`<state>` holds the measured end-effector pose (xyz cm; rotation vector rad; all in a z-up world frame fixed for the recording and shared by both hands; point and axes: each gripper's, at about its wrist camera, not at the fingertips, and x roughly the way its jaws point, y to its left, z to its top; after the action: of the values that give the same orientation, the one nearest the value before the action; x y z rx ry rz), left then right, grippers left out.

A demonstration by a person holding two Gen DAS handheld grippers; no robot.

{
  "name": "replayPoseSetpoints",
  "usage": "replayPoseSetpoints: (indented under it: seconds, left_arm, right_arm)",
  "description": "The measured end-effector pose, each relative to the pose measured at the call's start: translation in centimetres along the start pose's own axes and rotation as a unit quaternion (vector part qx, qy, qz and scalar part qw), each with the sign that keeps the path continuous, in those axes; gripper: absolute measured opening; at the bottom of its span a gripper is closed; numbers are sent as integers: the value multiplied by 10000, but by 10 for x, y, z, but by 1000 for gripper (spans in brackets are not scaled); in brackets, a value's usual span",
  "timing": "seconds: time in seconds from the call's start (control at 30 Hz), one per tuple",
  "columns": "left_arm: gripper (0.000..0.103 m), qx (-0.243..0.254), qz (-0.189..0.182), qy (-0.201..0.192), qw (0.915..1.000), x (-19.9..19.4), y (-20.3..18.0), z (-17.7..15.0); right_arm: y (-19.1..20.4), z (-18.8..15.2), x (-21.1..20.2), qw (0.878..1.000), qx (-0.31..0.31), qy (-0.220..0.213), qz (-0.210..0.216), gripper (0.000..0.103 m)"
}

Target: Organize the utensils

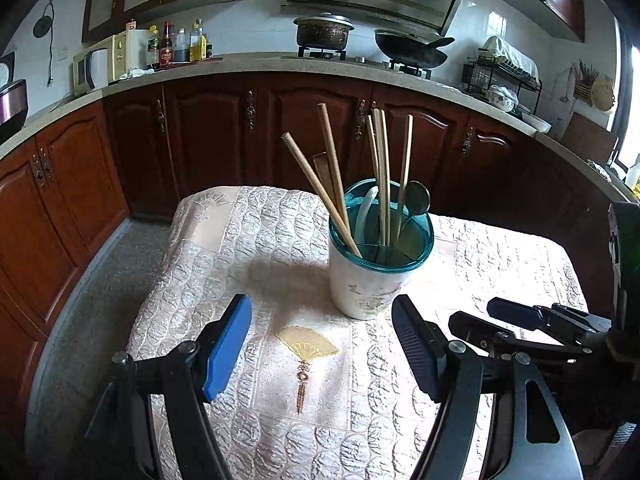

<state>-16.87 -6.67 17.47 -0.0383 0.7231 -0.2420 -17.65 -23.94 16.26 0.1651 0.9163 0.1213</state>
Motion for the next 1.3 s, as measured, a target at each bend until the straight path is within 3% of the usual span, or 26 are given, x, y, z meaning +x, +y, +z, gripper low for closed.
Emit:
replayPoseSetpoints:
  seconds: [0.6, 1.3]
  left_arm:
    - [73, -115, 200, 301, 9993, 32, 11, 0]
    - [73, -69, 254, 370, 9990, 36, 10, -1]
  right_arm:
    - [-1, 3, 20, 9998, -15, 177, -57, 60]
    - [4, 6, 26, 9997, -133, 208, -49, 61]
